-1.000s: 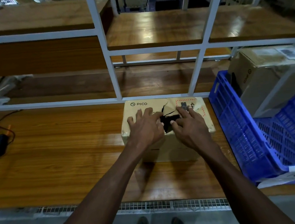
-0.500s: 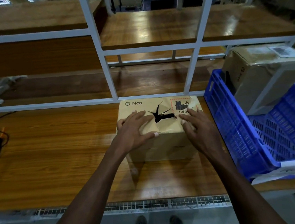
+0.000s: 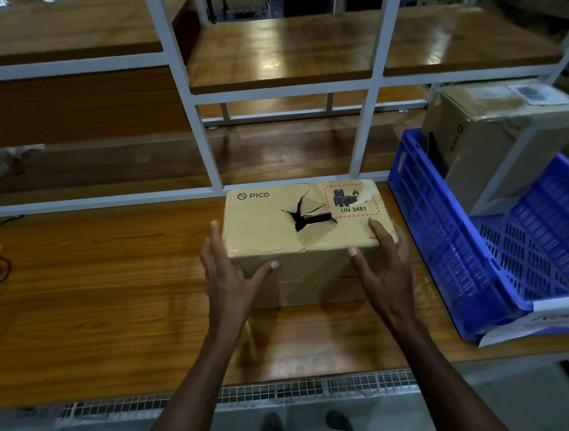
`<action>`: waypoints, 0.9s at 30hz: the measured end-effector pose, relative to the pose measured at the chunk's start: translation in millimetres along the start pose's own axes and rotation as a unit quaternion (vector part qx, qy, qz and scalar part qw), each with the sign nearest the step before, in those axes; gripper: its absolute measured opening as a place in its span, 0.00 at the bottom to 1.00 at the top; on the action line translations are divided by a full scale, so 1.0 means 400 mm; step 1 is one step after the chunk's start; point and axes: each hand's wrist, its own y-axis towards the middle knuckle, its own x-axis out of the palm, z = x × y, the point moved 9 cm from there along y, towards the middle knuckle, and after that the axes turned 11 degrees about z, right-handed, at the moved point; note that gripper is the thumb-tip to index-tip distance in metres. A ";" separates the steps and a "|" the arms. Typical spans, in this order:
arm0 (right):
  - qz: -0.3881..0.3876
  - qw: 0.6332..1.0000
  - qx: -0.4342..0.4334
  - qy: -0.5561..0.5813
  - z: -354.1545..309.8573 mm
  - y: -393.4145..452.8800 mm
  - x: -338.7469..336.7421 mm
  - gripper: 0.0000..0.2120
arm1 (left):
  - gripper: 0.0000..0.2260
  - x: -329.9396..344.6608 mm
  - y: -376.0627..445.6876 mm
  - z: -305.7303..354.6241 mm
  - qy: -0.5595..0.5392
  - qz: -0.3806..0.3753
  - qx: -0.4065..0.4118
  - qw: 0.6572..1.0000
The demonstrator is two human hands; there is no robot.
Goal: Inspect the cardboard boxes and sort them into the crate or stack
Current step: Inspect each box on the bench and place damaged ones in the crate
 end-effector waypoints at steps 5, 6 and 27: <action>-0.015 1.000 -0.017 -0.015 0.012 0.019 0.001 0.38 | 0.61 0.008 0.003 0.003 -0.070 0.014 -0.021 0.997; -0.007 1.000 -0.023 -0.015 0.004 0.032 -0.004 0.39 | 0.61 0.006 0.009 0.008 -0.071 0.019 -0.021 0.997; -0.126 0.984 -0.011 -0.125 0.010 0.242 0.170 0.29 | 0.47 0.161 0.213 0.029 0.149 -0.115 0.055 0.980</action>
